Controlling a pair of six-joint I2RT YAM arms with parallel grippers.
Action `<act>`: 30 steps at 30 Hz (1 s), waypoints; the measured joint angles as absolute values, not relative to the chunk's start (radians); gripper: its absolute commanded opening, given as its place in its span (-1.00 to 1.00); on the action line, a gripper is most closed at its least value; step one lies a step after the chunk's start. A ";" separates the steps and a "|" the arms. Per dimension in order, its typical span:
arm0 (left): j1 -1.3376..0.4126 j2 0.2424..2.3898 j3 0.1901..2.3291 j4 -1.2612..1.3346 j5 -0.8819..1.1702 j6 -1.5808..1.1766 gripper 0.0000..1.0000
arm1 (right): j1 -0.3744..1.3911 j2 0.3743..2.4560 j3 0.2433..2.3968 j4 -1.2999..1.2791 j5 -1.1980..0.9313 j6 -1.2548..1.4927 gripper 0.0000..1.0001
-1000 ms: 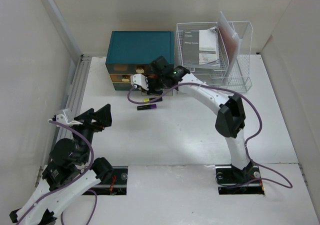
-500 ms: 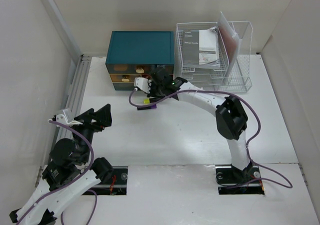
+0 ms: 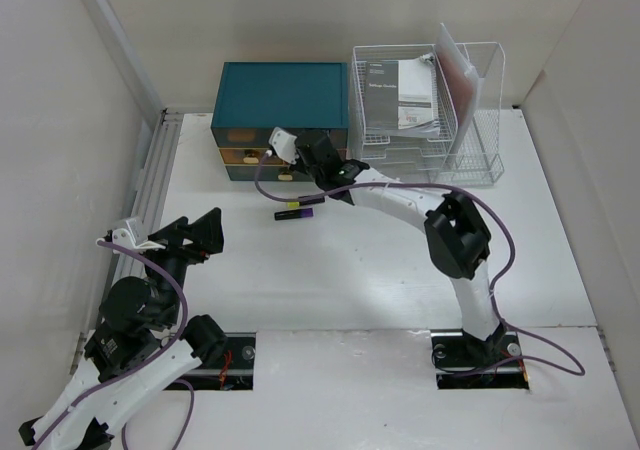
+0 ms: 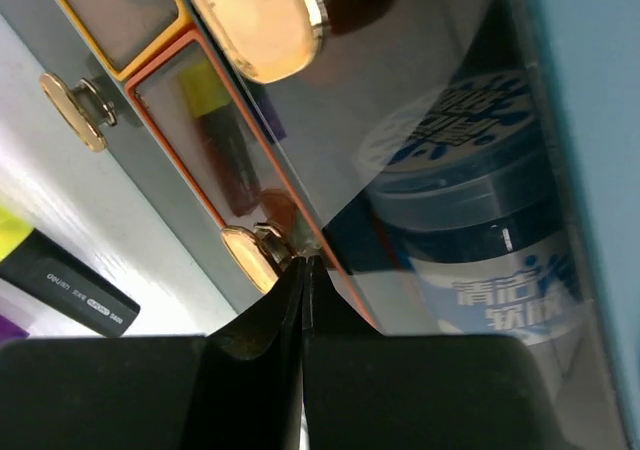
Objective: Organize the desk
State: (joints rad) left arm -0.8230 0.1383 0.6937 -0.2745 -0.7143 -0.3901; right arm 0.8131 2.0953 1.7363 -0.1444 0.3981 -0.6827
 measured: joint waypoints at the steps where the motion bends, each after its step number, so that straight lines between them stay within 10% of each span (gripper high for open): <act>1: -0.823 0.138 0.694 -0.274 -0.714 -0.390 0.76 | 0.815 2.098 1.733 -0.139 0.411 -0.683 -1.00; 13: -0.823 0.138 0.694 -0.274 -0.714 -0.390 0.76 | 0.813 1.945 1.555 -0.102 0.206 -0.685 -0.96; 20: -0.823 0.138 0.694 -0.274 -0.714 -0.390 0.76 | 0.813 1.876 1.557 -0.167 -0.025 -0.689 0.42; 30: -0.823 0.167 0.693 -0.270 -0.703 -0.401 0.62 | 0.813 1.990 1.547 -0.277 -0.141 -0.696 0.25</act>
